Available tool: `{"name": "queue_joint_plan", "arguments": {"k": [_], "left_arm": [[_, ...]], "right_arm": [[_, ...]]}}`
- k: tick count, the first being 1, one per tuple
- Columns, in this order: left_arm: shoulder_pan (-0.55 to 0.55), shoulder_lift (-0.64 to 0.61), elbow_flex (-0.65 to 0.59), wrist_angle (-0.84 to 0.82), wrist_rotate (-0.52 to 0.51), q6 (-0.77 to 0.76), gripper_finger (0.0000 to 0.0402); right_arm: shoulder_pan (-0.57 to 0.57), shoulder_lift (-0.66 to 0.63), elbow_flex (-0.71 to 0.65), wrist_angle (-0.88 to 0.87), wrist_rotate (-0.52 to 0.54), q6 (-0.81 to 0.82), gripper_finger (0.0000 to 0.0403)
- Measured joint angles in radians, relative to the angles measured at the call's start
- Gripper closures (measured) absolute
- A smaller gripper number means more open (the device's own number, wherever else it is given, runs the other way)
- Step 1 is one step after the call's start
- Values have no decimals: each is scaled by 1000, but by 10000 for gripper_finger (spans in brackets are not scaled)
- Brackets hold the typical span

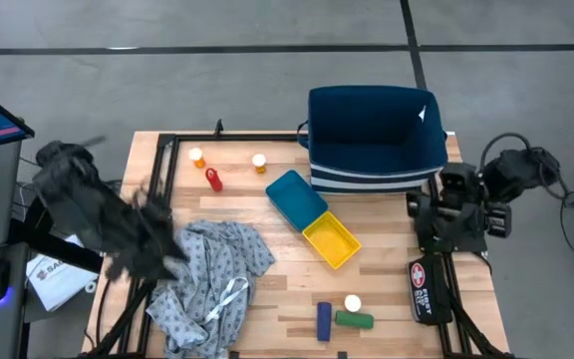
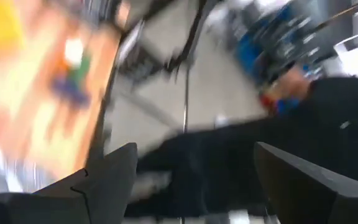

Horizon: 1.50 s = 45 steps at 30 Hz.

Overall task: Pick & Place Medicine items
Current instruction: Put the gray patient gown into the blue laundry organizer

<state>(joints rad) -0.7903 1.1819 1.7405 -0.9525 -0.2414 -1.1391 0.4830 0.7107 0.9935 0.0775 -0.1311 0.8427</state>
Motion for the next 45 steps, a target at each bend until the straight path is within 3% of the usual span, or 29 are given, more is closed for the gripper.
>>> {"name": "queue_joint_plan", "arguments": {"k": [4, 10, 13, 16, 20, 25, 34, 45], "left_arm": [[-144, 68, 0, -165, 52, -209, 88], [-206, 160, -30, -444, 96, -525, 76], [-214, 190, -102, -386, 136, -655, 53], [-214, 224, -189, -264, 252, -690, 27], [-213, 282, -287, -82, 286, -704, 4], [-184, 345, -362, -62, 259, -705, 9], [-110, 366, -579, -33, 167, -854, 4], [127, 371, -735, 72, 57, -825, 2]], "right_arm": [[76, 54, 126, -185, 55, 71, 173], [122, 60, 205, -299, 156, 110, 173], [137, 60, 209, -322, 203, 118, 173], [152, 60, 209, -335, 214, 131, 173], [173, 62, 209, -327, 220, 135, 178], [199, 61, 209, -277, 269, 127, 194], [260, 61, 209, -218, 321, 88, 199], [290, 61, 209, -192, 369, 73, 200]]}}
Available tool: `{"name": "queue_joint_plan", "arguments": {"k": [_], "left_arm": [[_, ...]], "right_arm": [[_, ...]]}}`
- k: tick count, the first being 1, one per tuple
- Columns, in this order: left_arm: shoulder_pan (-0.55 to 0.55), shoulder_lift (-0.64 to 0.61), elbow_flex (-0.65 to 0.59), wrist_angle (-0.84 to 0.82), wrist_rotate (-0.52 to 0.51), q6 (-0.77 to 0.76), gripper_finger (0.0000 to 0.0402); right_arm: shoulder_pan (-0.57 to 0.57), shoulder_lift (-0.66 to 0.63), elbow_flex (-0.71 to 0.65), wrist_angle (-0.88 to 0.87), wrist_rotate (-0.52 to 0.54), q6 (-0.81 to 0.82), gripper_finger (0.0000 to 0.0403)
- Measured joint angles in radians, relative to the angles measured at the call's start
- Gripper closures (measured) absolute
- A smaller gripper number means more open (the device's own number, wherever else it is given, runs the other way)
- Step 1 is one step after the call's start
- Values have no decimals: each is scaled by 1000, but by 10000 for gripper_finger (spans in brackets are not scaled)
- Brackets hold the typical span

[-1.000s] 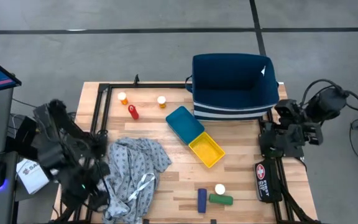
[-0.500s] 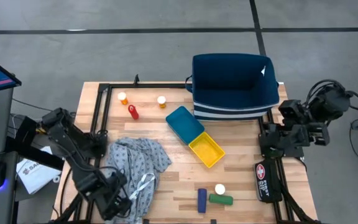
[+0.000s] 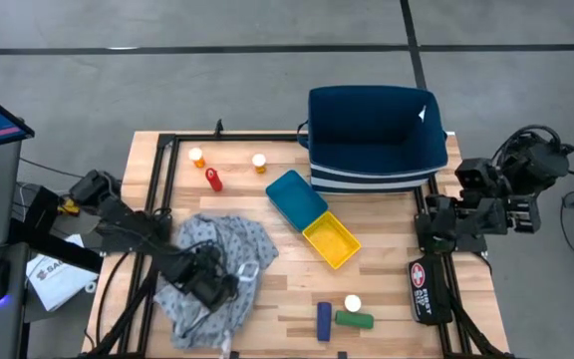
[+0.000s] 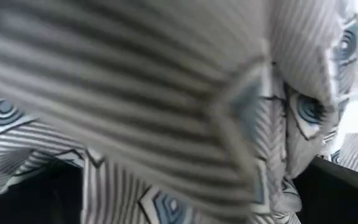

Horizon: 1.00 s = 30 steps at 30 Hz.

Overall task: Pick & Place Medicine items
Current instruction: Put the gray patient gown into the blue laundry organizer

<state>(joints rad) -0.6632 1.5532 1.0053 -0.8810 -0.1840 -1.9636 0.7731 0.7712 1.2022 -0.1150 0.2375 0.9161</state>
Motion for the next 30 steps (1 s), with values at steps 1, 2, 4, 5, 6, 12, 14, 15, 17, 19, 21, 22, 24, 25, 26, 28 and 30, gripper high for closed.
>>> {"name": "queue_joint_plan", "arguments": {"k": [1, 2, 4, 5, 6, 12, 14, 15, 17, 19, 21, 22, 24, 25, 26, 28, 30], "left_arm": [[21, 0, -15, 20, -7, 0, 2], [41, 0, -31, 46, -10, 0, 2], [77, 0, -64, 99, -10, 0, 2], [91, 0, -80, 122, -9, -1, 2], [103, 0, -95, 146, -7, -4, 2], [151, -4, -196, 277, 48, -8, 5], [150, -5, -228, 310, 71, -9, 10], [148, -6, -243, 329, 88, -10, 13], [142, -7, -263, 351, 125, -10, 22], [125, -7, -273, 360, 133, -10, 35], [106, -7, -276, 359, 132, -10, 54], [98, -7, -277, 357, 132, -10, 65], [88, -6, -278, 354, 147, -12, 90], [83, -6, -278, 351, 157, -14, 104], [80, -5, -279, 347, 161, -14, 118], [72, -4, -279, 338, 160, -14, 151], [67, -4, -280, 329, 146, -5, 189]], "right_arm": [[0, 0, 0, 0, 0, -1, 200], [0, 0, 0, 0, 0, -4, 200], [-1, 0, 0, 0, 4, -11, 201], [-1, 0, 0, -1, 5, -13, 201], [-1, 0, 0, -1, 8, -23, 201], [-1, -8, 0, -4, 34, -68, 201], [-1, -8, 0, -3, 43, -77, 201], [-1, -8, 0, -3, 48, -79, 201], [-1, -8, 0, -4, 52, -79, 201], [-1, -8, 0, -4, 52, -79, 201], [-1, -8, 0, -4, 53, -82, 201], [-1, -8, 0, -4, 56, -85, 201], [-1, -8, 0, -4, 60, -88, 201], [-1, -7, 0, -4, 60, -89, 201], [-1, -6, 0, -4, 60, -92, 201], [-1, -6, 0, -4, 62, -100, 201], [-1, -4, 0, -4, 63, -104, 201]]}}
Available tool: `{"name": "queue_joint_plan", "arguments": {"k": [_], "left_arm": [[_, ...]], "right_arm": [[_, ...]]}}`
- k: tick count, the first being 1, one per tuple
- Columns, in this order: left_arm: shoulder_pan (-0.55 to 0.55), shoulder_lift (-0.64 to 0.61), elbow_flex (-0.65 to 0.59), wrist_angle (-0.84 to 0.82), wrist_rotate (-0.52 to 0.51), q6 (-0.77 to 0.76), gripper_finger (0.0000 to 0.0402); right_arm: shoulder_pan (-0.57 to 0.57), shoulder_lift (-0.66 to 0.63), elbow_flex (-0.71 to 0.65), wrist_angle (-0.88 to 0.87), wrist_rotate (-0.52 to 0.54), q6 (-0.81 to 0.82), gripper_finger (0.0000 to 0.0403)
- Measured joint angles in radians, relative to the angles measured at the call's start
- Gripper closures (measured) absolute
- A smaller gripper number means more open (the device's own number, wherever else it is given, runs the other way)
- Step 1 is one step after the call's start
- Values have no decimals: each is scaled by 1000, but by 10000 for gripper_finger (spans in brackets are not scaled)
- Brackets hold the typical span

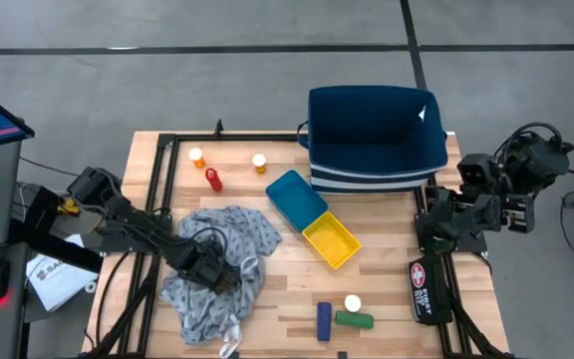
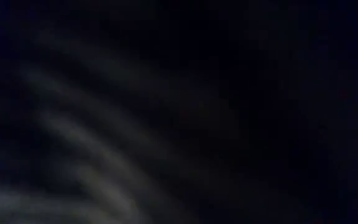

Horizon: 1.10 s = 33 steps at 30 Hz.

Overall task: Pick & Place Medicine items
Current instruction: Put the gray patient gown into the blue laundry organizer

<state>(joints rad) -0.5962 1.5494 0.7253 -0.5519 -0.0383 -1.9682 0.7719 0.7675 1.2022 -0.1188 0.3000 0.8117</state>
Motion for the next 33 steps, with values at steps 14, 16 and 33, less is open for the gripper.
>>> {"name": "queue_joint_plan", "arguments": {"k": [14, 16, 33], "left_arm": [[-29, -123, -11, -18, -47, 241, 377], [-58, -181, -11, -23, -80, 251, 377], [-198, -510, 86, 367, -292, 670, 377]], "right_arm": [[0, 33, 0, 1, 16, -12, 201], [0, 41, 0, 4, 16, -24, 201], [44, 71, -1, 86, 47, -78, 233]]}}
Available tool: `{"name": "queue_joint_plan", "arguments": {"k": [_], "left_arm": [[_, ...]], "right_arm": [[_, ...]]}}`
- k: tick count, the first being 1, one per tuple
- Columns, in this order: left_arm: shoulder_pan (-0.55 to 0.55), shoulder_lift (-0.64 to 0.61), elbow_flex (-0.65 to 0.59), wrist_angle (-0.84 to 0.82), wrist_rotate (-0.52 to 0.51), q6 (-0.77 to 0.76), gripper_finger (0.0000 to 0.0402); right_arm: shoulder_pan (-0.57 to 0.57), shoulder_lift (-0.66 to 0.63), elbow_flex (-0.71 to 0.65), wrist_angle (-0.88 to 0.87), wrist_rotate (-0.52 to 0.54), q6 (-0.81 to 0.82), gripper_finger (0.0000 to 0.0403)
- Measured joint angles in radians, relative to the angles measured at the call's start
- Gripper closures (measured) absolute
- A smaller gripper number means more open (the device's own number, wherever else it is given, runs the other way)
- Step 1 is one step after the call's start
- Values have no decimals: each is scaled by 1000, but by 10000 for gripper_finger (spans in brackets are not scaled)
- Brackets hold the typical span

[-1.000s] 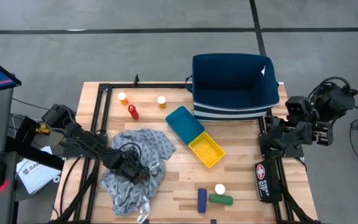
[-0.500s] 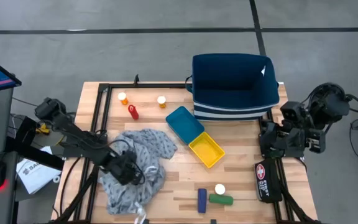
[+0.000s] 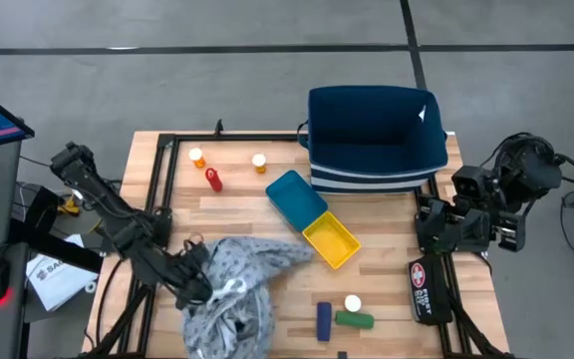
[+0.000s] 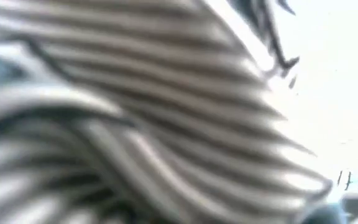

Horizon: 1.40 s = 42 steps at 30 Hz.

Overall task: Pick & Place Medicine items
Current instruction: Put the gray patient gown into the blue laundry organizer

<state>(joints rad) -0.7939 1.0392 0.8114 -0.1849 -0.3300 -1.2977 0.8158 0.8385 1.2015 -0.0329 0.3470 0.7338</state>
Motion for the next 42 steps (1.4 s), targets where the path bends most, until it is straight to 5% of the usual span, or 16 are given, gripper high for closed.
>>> {"name": "queue_joint_plan", "arguments": {"k": [8, 20, 29, 35, 42], "left_arm": [[-10, -104, 5, 238, -226, 243, 377], [10, -106, 63, 554, -145, 511, 377], [174, 10, 347, 443, 99, 657, 377], [391, 116, 607, 133, 208, 689, 377], [666, 253, 804, 124, 440, 749, 374]], "right_arm": [[37, 1, 0, 49, 66, -63, 241], [40, -1, 0, 81, 106, -121, 240], [40, -2, 0, 94, 124, -175, 240], [40, -9, 1, 95, 125, -240, 240], [42, -7, 1, 92, 125, -315, 241]]}}
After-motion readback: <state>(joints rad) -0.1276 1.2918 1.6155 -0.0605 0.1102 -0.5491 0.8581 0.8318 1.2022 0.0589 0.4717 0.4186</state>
